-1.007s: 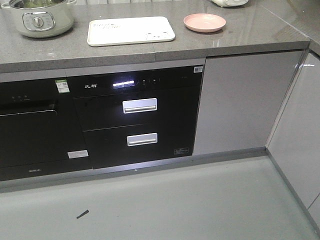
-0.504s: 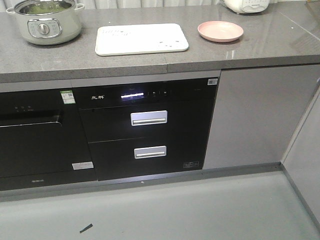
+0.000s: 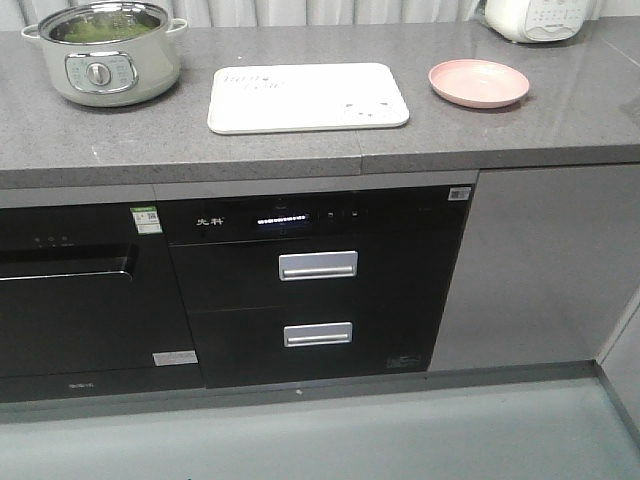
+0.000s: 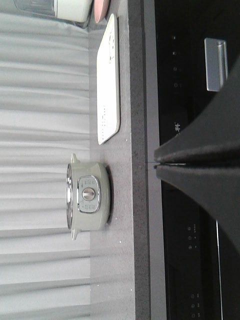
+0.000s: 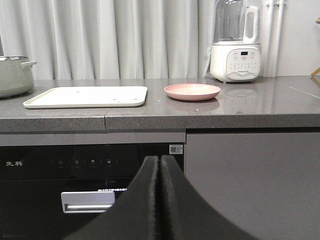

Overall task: Transfer vegetables to tray and serve
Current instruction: 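Drive closer and align the base in front of the tray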

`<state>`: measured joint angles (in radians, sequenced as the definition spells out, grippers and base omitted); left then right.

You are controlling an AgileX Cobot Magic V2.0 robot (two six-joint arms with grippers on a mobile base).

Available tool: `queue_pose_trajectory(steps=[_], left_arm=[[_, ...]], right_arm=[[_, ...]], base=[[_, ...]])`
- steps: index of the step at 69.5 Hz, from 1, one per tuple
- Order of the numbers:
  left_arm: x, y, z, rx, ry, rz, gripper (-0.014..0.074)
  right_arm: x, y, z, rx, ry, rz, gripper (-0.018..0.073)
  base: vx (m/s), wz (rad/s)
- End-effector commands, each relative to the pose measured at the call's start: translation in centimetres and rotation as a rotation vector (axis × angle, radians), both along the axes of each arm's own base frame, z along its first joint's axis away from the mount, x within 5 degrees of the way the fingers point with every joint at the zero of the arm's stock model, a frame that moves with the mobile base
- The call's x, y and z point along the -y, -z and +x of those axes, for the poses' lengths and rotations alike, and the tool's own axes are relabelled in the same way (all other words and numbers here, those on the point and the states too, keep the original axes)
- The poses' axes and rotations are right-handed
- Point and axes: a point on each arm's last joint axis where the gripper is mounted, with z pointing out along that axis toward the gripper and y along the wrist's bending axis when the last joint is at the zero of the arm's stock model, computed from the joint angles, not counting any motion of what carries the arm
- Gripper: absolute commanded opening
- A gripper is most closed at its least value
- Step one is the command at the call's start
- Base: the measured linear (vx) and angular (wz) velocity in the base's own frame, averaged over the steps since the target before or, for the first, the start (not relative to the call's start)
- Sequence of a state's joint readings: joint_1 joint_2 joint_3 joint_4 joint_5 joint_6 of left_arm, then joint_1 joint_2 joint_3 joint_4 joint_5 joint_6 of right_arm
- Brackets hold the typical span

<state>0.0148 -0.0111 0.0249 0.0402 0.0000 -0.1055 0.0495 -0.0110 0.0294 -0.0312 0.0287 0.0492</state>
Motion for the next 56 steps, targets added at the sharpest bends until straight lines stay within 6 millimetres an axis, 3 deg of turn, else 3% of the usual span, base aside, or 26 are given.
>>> queue_pose_trajectory(steps=[1,56], left_arm=[[0.01,0.12,-0.08,0.056,0.001,-0.009,-0.0006],[0.01,0.12,-0.08,0.056,0.001,-0.009,-0.0006]], right_arm=[[-0.01,-0.45,-0.05,0.072,0.0,-0.007,-0.0004],[-0.01,-0.45,-0.05,0.072,0.0,-0.007,-0.0004]], base=[[0.19,0.08],[0.21,0.05]])
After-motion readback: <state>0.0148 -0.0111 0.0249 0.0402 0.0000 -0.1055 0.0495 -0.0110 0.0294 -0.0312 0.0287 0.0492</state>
